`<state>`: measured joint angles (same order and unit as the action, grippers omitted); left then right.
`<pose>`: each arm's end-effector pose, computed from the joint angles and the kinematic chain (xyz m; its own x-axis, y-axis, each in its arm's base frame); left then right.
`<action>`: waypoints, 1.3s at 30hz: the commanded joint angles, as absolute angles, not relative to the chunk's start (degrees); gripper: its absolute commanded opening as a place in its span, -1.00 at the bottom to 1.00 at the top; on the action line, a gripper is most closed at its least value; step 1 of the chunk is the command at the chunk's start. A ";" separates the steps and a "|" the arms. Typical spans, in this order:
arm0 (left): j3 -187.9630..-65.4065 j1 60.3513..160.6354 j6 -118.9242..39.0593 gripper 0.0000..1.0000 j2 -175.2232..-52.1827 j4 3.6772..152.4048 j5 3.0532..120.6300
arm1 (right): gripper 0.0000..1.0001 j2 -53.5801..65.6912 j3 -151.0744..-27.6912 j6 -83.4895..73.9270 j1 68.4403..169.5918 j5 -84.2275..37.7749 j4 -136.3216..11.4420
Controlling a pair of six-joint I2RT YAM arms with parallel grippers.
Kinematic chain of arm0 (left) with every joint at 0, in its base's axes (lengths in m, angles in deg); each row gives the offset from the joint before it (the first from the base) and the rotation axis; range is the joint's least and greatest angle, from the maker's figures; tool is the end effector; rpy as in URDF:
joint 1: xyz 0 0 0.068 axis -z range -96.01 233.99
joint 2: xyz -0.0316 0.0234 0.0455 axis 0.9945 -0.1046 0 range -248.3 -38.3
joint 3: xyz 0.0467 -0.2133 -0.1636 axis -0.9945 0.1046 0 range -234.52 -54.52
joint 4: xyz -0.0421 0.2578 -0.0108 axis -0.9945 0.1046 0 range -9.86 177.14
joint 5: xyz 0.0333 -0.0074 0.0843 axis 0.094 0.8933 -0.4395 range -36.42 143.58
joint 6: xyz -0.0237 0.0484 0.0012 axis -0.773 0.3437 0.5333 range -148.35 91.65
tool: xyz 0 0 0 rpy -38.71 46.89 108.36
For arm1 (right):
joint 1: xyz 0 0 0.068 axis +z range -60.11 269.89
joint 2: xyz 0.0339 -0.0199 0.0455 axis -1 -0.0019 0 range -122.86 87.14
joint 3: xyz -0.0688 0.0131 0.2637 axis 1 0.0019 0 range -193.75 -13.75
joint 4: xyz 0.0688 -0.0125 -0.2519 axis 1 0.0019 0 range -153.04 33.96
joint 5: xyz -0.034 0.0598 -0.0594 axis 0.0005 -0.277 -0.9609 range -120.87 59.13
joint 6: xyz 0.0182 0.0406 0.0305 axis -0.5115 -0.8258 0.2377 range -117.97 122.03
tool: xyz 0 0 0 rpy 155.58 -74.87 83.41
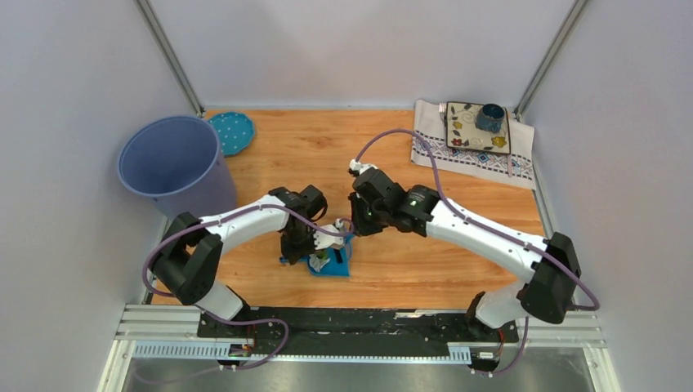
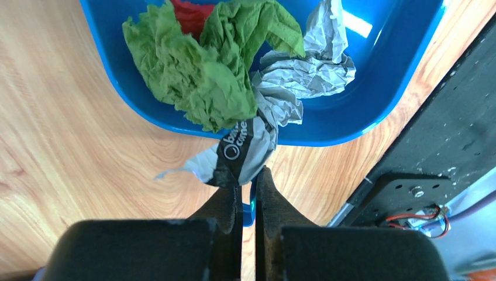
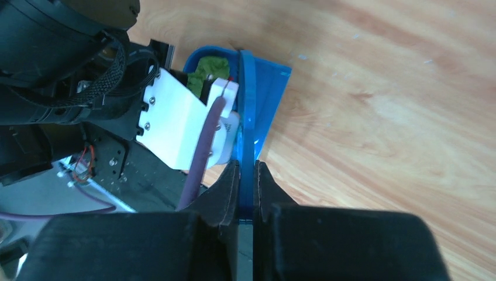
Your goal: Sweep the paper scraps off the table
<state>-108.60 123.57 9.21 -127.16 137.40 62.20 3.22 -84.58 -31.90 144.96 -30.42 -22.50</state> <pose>0.1865 -0.1610 0.1779 -0.2292 0.9713 -0.0632 0.9657 0.2187 -0.1403 0.1768 0.2536 0.2908 -0.8417 -0.2301 -0.4885 -0.4250 0.8404 0.3364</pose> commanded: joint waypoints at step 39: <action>-169.64 87.79 11.72 -1.00 -118.89 161.44 65.53 | -1.00 38.88 -75.36 -29.52 139.29 -59.96 3.59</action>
<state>-163.92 93.95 7.02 -118.65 155.72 68.00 38.10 -76.34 -30.02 139.84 -61.50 6.07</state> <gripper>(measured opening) 0.043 0.068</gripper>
